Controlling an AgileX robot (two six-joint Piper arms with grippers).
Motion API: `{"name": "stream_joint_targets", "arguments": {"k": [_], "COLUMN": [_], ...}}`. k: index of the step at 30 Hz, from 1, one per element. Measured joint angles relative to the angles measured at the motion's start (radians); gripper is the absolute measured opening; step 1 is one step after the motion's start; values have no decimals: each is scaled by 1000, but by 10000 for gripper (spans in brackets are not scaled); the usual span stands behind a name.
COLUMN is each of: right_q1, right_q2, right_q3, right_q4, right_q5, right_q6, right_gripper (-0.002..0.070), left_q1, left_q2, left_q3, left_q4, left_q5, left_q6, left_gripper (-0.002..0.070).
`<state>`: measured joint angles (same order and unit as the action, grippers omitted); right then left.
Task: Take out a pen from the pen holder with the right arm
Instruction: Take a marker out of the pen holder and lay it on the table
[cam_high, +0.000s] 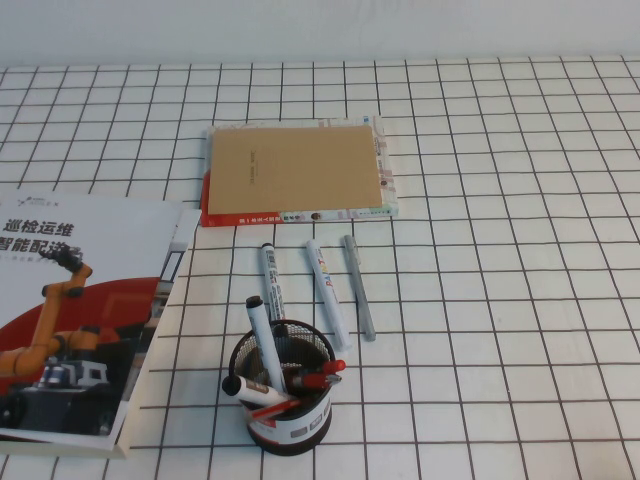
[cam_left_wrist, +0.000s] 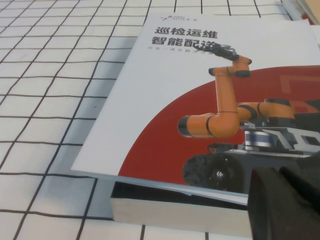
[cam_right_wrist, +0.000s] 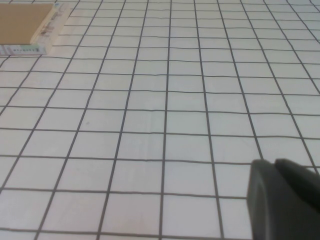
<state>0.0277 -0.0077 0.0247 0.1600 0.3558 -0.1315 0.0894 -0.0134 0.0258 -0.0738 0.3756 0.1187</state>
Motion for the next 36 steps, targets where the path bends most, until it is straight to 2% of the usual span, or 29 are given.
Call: {"name": "stream_joint_targets", "arguments": {"k": [6,10,13,21,29,36], "right_q1": [0,0,0,0,0,0], "right_q2": [0,0,0,0,0,18], "right_q3": [0,0,2,2,2,-41], "right_q4": [2,74,200,686,804,808], "right_q5": [0,-13,-57,-195,-208,-62], "right_q6": [0,0,0,0,0,-22], "right_gripper": [-16,-16,-16,-16,-16,-16], "left_q1": [0,0,0,0,0,0], "left_q2": [0,0,0,0,0,0], "left_q3": [0,0,0,0,0,0], "left_q4": [0,0,0,0,0,0], "left_q5": [0,0,0,0,0,0], "left_q6": [0,0,0,0,0,0], "left_gripper": [-3,-3,-3,-3,-3,-3]}}
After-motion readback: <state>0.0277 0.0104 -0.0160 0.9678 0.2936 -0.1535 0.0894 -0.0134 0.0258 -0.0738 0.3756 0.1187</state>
